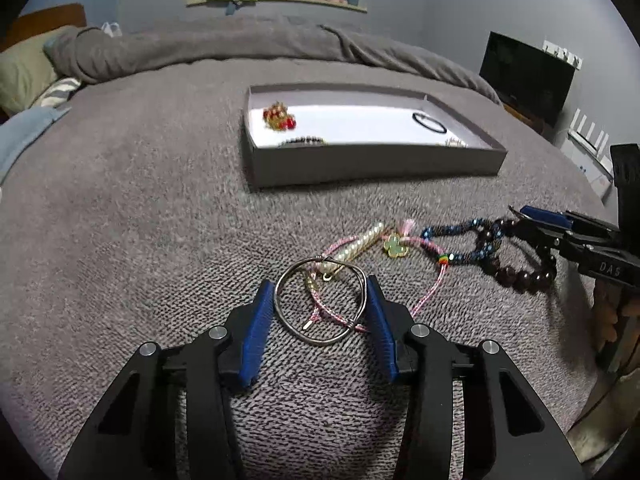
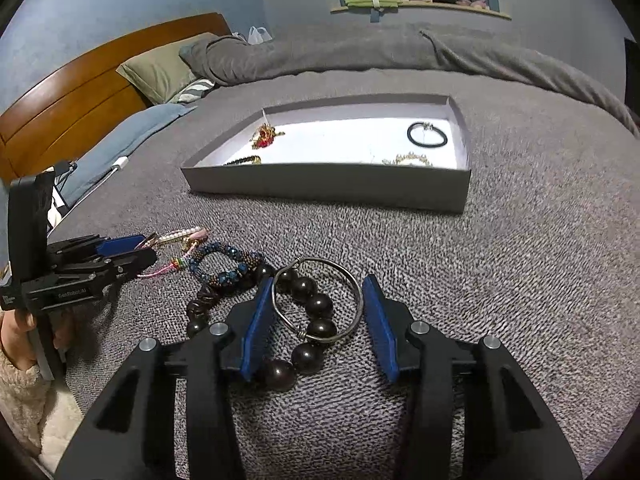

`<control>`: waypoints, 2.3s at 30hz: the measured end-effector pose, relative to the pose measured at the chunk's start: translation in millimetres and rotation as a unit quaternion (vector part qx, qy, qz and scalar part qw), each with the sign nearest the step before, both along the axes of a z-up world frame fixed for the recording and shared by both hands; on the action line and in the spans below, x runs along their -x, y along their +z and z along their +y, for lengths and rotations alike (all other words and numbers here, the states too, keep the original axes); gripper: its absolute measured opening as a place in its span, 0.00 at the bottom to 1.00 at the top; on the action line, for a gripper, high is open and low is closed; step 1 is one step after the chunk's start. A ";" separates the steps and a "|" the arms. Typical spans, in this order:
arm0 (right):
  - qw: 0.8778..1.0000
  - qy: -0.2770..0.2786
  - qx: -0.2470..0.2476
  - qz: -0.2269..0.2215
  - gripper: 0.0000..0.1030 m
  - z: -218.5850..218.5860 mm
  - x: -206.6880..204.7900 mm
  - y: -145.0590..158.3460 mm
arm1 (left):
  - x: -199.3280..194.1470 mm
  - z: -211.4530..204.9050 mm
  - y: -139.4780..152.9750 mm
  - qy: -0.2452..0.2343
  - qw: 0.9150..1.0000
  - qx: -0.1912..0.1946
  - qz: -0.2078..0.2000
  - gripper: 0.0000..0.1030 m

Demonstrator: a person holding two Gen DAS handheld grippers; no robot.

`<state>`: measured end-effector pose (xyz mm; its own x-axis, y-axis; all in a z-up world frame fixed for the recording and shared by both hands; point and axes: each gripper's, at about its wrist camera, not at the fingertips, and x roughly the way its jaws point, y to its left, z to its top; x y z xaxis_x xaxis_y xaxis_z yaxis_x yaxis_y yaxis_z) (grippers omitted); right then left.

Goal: Organize jewelry
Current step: 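Grasp a silver hoop with each gripper and lower them into the box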

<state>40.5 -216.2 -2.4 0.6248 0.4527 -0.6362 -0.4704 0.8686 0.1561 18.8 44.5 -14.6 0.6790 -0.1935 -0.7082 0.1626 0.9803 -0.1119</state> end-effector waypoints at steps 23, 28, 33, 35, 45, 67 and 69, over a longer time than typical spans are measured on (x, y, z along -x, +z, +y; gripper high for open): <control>0.997 -0.013 0.011 -0.076 0.44 -1.1 -63.4 60.1 | -59.7 -20.1 75.1 -0.026 0.995 -0.043 -0.082 0.46; 0.998 -0.021 0.023 -0.055 0.44 7.1 -114.3 57.5 | -111.9 -16.5 75.2 -0.022 0.996 -0.047 -0.072 0.46; 0.997 -0.017 0.064 -0.029 0.44 25.8 -161.1 45.0 | -162.4 -26.7 57.1 -0.039 0.997 -0.049 -0.033 0.46; 0.996 -0.010 0.087 -0.015 0.44 35.0 -179.3 39.2 | -179.2 -31.6 53.0 -0.048 0.997 -0.050 -0.019 0.46; 0.982 0.037 0.184 0.011 0.44 77.6 -215.4 25.6 | -260.0 -41.9 32.8 -0.073 0.993 -0.063 0.065 0.46; 0.977 0.040 0.207 0.036 0.64 85.9 -220.8 16.9 | -281.6 -37.8 18.4 -0.073 0.991 -0.064 0.092 0.48; 0.979 0.034 0.200 0.034 0.65 79.3 -214.6 23.3 | -272.7 -34.8 27.6 -0.070 0.993 -0.059 0.076 0.48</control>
